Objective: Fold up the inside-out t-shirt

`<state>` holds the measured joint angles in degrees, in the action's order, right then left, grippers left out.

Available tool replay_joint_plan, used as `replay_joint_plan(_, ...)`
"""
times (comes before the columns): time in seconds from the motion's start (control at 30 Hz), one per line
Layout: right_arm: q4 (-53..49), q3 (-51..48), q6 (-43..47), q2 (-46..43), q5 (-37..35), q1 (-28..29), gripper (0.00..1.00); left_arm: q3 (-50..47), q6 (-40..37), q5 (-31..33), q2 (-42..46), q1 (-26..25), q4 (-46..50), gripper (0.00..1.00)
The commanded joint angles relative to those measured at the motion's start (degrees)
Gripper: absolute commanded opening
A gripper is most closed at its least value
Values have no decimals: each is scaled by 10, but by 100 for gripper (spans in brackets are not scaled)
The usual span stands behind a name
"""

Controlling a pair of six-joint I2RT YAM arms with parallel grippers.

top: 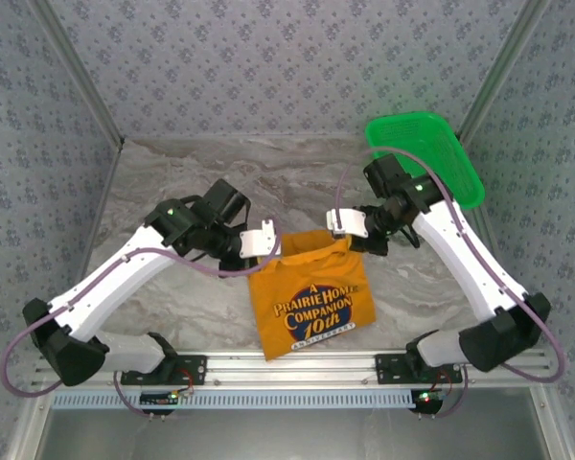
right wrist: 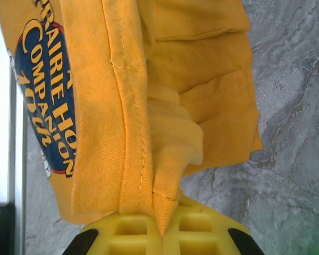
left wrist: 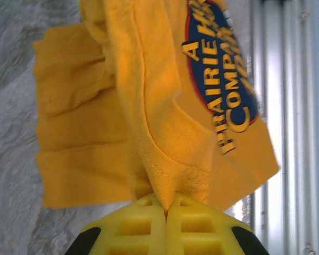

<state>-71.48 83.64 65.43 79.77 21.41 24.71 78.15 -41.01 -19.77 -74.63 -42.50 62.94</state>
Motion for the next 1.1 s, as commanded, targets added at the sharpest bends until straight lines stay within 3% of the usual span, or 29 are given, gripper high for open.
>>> replay_joint_plan(0.0,92,4,6,48,71,-36,0,-20,-73,-19,-30,49,-43,0)
replay_joint_plan(0.1,206,-7,-8,116,98,-54,3,-63,-89,-25,-75,108,-119,4)
replay_joint_plan(0.13,272,-20,-44,150,89,-59,10,-75,-75,-15,-96,133,-158,9)
replay_joint_plan(0.17,346,-26,-104,183,51,-56,29,-78,-65,-10,-121,160,-186,21)
replay_joint_plan(0.2,387,-21,-158,214,3,-50,46,-79,-44,1,-142,179,-222,67)
replay_joint_plan(0.23,407,-5,-209,246,-65,-43,54,-79,6,34,-163,192,-280,99)
replay_joint_plan(0.27,390,11,-228,268,-83,-42,55,-69,50,75,-182,200,-315,100)
replay_joint_plan(0.33,392,9,-256,269,-75,-48,57,-35,90,94,-187,205,-305,99)
replay_joint_plan(0.43,492,-75,-307,190,-70,-61,66,-20,203,155,-135,205,-331,100)
replay_joint_plan(0.57,642,-218,-371,45,-133,-57,71,-20,338,113,-83,206,-308,100)
replay_joint_plan(0.6,662,-237,-391,17,-167,-49,93,-25,373,91,-81,206,-300,100)
replay_joint_plan(0.63,674,-252,-419,-10,-209,-35,100,-32,443,73,-85,207,-294,100)
replay_joint_plan(0.73,610,-263,-473,-69,-208,-4,100,-68,571,-38,-119,209,-291,98)
replay_joint_plan(0.83,552,-278,-526,-104,-101,-2,100,-99,651,-35,-144,204,-286,98)
replay_joint_plan(0.93,523,-296,-710,-105,-13,-39,100,-94,703,7,-183,201,-248,96)
replay_joint_plan(1.0,464,-282,-753,-73,-11,-36,100,-106,732,6,-201,195,-257,94)
replay_joint_plan(1.07,434,-287,-745,-56,-72,5,99,-115,750,19,-215,191,-267,86)
